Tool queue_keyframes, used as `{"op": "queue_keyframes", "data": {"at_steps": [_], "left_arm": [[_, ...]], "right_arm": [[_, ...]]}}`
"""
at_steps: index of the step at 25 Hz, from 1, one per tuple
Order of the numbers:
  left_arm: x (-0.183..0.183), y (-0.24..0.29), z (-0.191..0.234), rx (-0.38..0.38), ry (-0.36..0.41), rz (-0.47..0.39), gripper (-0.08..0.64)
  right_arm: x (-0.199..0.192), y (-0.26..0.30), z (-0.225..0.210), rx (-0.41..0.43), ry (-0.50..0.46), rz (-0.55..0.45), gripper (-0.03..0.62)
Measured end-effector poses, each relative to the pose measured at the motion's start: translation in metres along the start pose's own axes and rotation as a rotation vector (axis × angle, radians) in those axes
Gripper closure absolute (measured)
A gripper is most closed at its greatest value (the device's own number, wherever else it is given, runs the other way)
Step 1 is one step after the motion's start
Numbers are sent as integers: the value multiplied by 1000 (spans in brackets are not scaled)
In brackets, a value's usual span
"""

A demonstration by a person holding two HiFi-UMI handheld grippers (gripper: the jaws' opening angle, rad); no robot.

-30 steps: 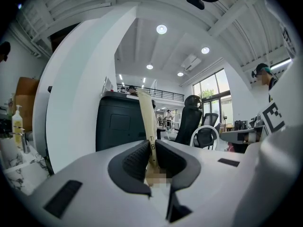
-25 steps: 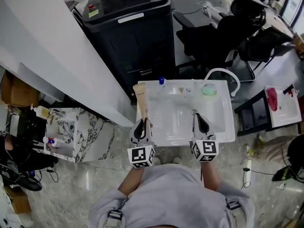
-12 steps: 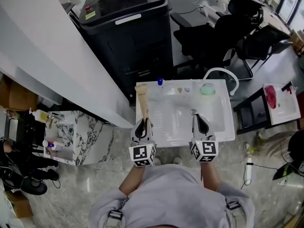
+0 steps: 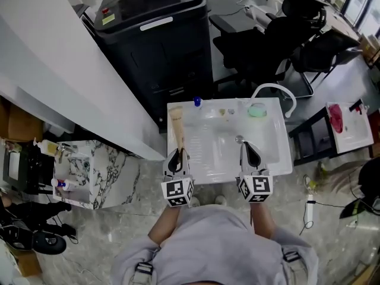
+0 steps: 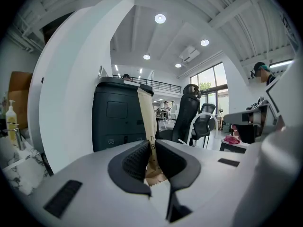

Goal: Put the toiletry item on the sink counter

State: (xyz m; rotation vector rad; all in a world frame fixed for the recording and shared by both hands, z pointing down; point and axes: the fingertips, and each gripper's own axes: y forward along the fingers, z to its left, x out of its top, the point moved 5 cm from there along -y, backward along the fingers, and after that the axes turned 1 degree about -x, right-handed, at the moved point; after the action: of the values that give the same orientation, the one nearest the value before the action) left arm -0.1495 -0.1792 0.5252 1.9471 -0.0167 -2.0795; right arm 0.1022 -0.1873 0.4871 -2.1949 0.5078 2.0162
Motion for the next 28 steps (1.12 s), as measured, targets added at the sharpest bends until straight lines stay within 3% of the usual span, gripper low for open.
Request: {"op": "queue_keyframes", "data": {"at_steps": [28], "left_arm": [[-55, 27, 6, -4, -37, 158, 520]], "right_arm": [[1, -6, -3, -25, 5, -3, 591]]}}
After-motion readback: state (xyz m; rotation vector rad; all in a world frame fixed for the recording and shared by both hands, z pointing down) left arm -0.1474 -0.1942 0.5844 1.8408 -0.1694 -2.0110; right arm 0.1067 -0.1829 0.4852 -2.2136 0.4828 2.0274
